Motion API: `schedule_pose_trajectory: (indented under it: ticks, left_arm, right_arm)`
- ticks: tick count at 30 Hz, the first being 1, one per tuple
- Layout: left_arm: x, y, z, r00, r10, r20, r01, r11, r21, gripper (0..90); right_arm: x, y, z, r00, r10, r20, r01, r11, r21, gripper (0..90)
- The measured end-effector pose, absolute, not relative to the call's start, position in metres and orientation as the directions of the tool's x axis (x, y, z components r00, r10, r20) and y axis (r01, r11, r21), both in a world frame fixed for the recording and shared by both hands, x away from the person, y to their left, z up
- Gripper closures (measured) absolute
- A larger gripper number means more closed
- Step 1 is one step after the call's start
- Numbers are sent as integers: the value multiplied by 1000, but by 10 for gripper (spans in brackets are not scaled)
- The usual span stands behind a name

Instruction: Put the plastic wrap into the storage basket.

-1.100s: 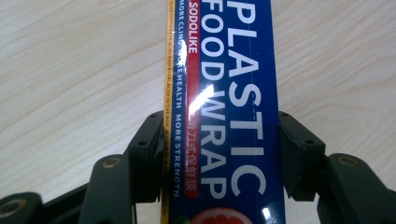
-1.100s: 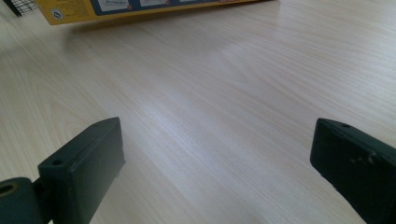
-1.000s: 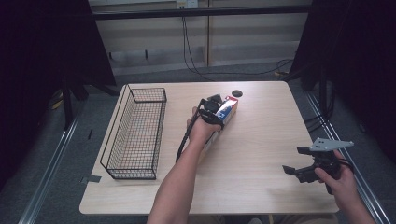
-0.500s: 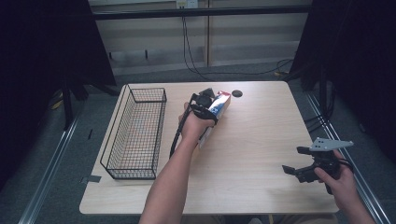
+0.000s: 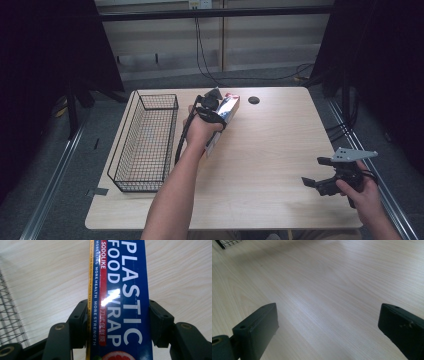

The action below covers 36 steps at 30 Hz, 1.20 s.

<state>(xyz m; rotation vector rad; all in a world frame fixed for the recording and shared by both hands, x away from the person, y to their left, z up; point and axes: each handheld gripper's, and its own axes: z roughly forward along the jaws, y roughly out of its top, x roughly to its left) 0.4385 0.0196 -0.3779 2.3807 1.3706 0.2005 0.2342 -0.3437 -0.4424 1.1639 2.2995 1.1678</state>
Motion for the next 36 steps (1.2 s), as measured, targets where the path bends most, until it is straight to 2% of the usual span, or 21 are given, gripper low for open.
schedule_pose_trajectory:
  ticks: [36]
  left_arm:
    - [438,54,-343,414,906,-88,843,-345,412,429]
  right_arm:
    - [235,-340,-443,-632,770,88,525,342,779,25]
